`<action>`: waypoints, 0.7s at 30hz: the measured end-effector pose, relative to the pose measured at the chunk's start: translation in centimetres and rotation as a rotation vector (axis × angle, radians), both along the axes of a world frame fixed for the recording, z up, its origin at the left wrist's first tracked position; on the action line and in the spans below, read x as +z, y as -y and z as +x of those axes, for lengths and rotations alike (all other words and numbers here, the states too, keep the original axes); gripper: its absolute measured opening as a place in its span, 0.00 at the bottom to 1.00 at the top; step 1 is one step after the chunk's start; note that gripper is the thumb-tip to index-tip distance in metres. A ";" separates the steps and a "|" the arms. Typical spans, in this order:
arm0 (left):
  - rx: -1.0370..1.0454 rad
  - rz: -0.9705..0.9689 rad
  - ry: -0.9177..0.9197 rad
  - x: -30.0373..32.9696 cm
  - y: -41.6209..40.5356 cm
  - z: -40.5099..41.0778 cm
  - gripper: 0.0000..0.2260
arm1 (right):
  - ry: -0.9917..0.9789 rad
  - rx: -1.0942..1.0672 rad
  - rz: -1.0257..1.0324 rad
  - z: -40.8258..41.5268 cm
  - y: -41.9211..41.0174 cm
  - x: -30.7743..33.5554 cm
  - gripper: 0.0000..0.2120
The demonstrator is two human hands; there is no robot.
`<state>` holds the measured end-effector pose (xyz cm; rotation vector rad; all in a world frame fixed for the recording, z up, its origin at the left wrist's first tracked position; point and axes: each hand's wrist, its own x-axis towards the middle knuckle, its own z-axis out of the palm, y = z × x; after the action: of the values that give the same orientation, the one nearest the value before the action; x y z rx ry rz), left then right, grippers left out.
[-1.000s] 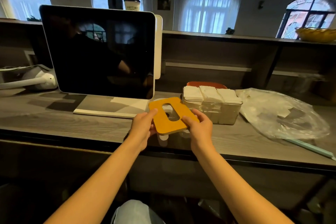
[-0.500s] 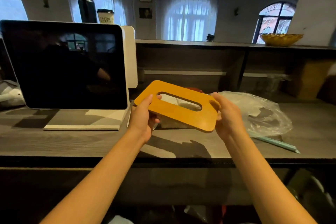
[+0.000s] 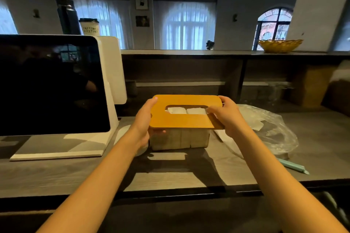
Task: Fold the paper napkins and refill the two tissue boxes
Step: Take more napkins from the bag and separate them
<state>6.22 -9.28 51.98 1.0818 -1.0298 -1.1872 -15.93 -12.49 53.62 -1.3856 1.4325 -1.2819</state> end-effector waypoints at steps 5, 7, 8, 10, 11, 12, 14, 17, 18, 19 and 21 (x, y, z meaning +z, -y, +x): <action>0.196 -0.111 0.294 0.7 4.7 0.2 0.19 | -0.082 0.015 -0.011 1.0 3.9 0.4 0.23; 0.237 -0.123 0.400 0.5 6.4 0.2 0.20 | -0.124 0.009 -0.001 1.3 5.3 0.6 0.21; 0.243 -0.112 0.450 0.3 7.2 0.2 0.22 | -0.145 0.007 0.014 1.4 6.0 0.7 0.20; 0.241 -0.050 0.543 -0.3 8.5 0.5 0.27 | -0.177 0.008 0.057 1.6 7.2 0.5 0.19; 0.239 -0.007 0.584 -0.6 8.9 0.5 0.30 | -0.191 0.012 0.085 1.7 7.6 0.2 0.22; 0.239 0.034 0.620 -0.9 9.4 0.6 0.33 | -0.211 0.018 0.127 1.9 7.9 0.0 0.26; 0.214 0.105 0.637 -1.6 10.1 0.6 0.37 | -0.242 0.020 0.197 2.0 8.4 -0.7 0.27; 0.186 0.186 0.599 -2.2 10.7 0.8 0.43 | -0.246 0.038 0.260 2.1 8.6 -1.8 0.20; 0.184 0.197 0.603 -2.4 10.9 1.0 0.43 | -0.254 0.040 0.268 2.0 8.6 -2.1 0.18; 0.181 0.200 0.614 -2.6 11.0 1.1 0.40 | -0.255 0.038 0.266 2.0 8.8 -2.4 0.18; 0.179 0.208 0.624 -2.8 11.1 1.4 0.38 | -0.270 0.041 0.263 2.1 9.0 -2.7 0.20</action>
<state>7.63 -20.37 49.14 1.7366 -1.2589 -0.8344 -13.84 -21.50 50.96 -1.4364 1.6764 -0.8670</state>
